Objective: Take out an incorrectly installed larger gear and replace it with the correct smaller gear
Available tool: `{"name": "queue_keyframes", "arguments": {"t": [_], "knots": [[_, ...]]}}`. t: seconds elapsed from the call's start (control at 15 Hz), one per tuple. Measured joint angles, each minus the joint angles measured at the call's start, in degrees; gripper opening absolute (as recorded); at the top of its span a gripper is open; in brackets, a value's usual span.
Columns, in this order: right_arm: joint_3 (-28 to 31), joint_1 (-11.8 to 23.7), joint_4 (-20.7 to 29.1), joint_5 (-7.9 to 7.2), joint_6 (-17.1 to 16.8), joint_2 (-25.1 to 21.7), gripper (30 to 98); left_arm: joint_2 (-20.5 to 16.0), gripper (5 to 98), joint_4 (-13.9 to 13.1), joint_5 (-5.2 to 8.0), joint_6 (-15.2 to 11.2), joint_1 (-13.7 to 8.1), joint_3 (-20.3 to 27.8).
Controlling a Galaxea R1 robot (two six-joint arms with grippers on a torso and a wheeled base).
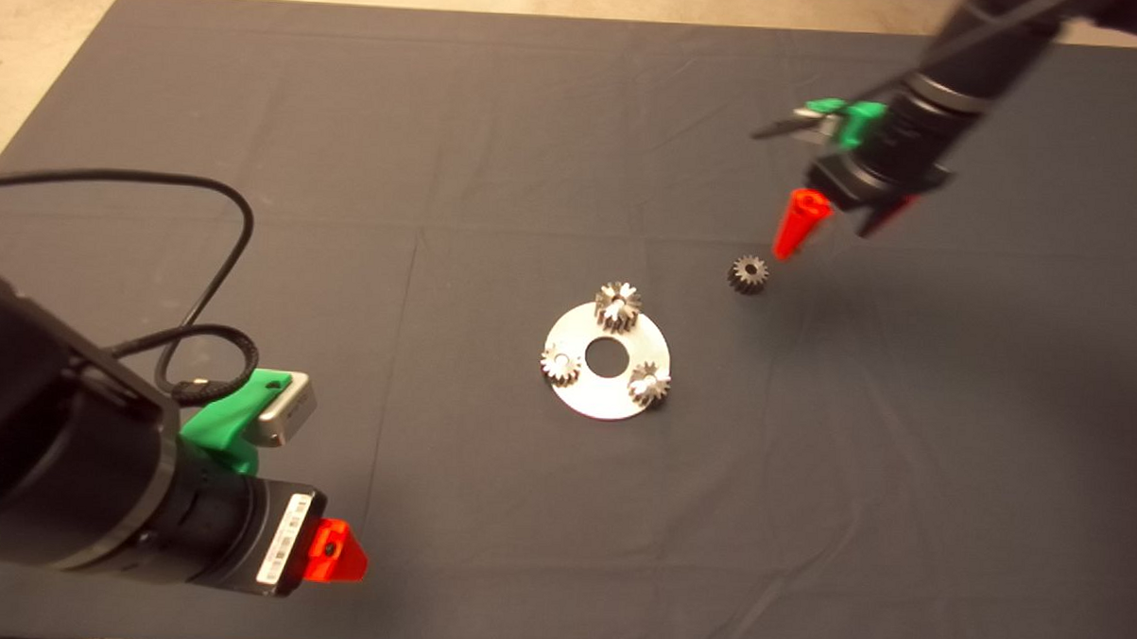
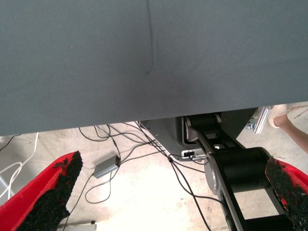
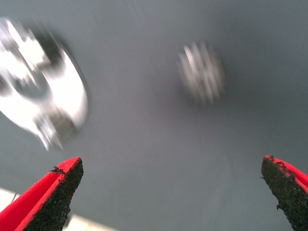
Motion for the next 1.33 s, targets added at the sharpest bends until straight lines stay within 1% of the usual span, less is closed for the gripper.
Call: {"name": "queue_keyframes", "arguments": {"t": [0.07,0.13,0.2,0.33,0.47,0.6,0.73,0.87,1.0,1.07,1.13,1.2,1.33], "knots": [[-5.7,-0.5,-0.3,0.32,-3.2,3.9,97.7,0.0,97.7,0.0,0.01,0.0,0.0,0.0],[-10.4,-1.1,-0.4,0.73,-6.0,6.9,97.7,0.0,97.7,0.0,0.01,0.0,0.0,0.0],[-14.0,-1.7,-0.6,1.20,-7.8,9.1,97.7,0.0,97.7,0.0,0.01,0.0,0.0,0.0],[-17.7,-2.8,-0.9,1.79,-10.1,11.0,97.7,0.0,97.7,0.0,0.04,0.0,0.0,0.0],[-17.7,-3.7,-1.6,1.86,-11.5,11.4,97.7,0.0,97.7,0.0,0.06,0.0,0.0,0.0],[-13.0,-4.3,-2.6,1.95,-12.2,11.7,97.7,0.0,97.7,0.0,0.12,0.0,0.0,0.1],[-3.8,-4.6,-4.7,2.37,-12.7,12.9,97.7,0.0,97.7,0.0,0.20,0.0,0.0,0.3],[5.2,-4.9,-7.2,2.99,-12.6,14.1,97.7,0.0,97.7,0.0,0.34,0.0,0.0,0.3],[11.0,-5.1,-11.2,3.10,-10.0,14.2,97.7,0.0,97.7,0.0,0.41,0.0,0.0,0.3],[13.1,-5.1,-14.5,3.04,-7.8,13.9,97.7,0.0,97.7,0.0,0.41,0.0,0.0,0.3],[14.9,-5.5,-17.5,2.95,-5.6,13.3,97.7,0.0,97.7,0.0,0.41,0.0,0.0,0.3],[16.4,-6.1,-19.8,2.85,-4.1,12.9,97.7,0.0,97.7,0.0,0.43,0.0,0.0,0.3],[18.7,-7.8,-24.7,2.88,-0.3,12.3,97.7,0.0,97.7,0.0,0.43,0.0,0.0,0.3]]}}
